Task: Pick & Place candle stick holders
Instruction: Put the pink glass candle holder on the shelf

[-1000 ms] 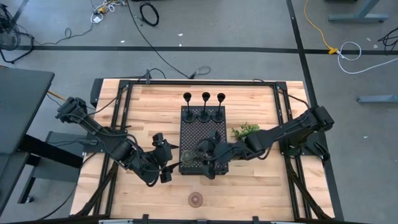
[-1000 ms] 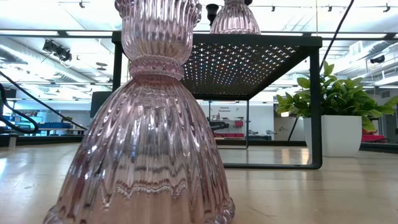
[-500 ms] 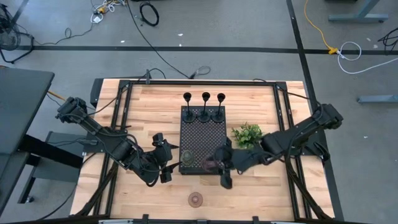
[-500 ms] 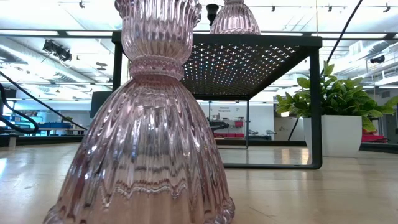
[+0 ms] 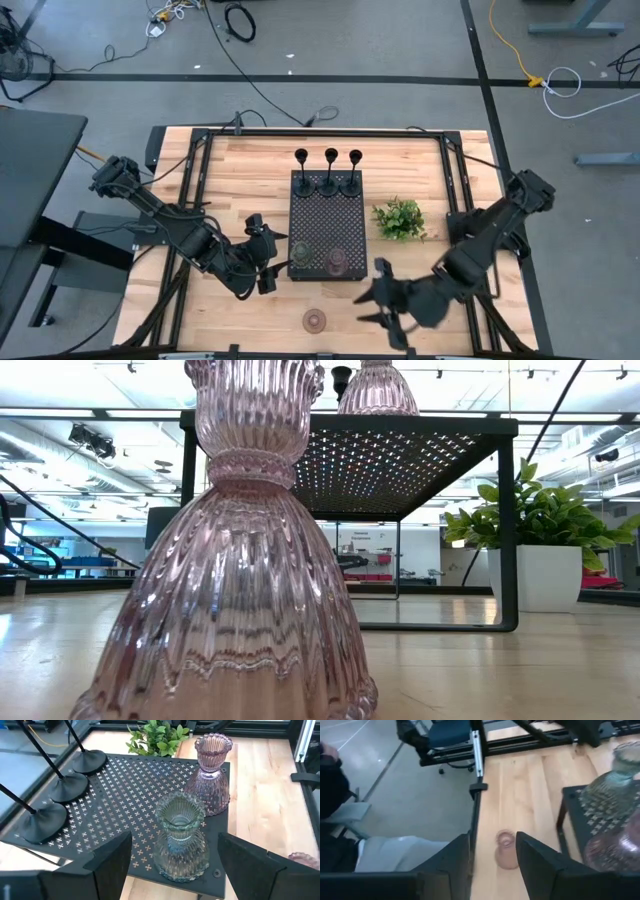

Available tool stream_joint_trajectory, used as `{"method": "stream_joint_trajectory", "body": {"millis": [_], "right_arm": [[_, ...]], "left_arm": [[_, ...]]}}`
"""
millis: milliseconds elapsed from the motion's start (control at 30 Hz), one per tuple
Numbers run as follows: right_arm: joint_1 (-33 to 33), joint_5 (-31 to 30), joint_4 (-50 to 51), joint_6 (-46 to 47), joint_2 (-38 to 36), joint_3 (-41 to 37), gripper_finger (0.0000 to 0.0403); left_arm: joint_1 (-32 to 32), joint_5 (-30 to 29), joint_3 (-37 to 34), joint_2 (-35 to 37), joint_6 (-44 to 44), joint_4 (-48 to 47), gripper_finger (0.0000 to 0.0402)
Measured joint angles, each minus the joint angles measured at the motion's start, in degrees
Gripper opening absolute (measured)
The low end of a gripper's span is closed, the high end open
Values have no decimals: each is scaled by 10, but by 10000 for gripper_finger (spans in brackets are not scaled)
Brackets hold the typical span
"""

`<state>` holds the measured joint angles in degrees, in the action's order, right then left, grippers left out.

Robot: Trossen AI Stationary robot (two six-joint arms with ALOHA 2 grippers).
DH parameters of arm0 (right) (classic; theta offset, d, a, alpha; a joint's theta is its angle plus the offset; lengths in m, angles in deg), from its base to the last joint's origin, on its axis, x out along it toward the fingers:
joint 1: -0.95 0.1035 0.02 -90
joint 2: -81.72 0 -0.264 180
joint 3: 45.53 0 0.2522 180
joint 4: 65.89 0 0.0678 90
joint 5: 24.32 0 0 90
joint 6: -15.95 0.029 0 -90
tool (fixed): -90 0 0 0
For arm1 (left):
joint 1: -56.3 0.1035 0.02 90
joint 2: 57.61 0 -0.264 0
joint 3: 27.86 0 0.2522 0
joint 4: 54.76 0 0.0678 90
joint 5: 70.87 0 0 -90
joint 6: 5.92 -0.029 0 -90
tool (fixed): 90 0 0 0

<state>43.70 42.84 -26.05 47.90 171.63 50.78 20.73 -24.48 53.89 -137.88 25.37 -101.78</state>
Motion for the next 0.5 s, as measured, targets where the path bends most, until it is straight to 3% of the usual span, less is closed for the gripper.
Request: {"method": "stream_joint_trajectory", "body": {"millis": [233, 500], "right_arm": [[51, -42, 3, 6, 0, 0, 162], [69, -78, 13, 6, 1, 0, 162]], "left_arm": [[-32, 88, 0, -14, 68, 4, 295], [-123, 81, 0, -90, 67, 56, 295]]}}
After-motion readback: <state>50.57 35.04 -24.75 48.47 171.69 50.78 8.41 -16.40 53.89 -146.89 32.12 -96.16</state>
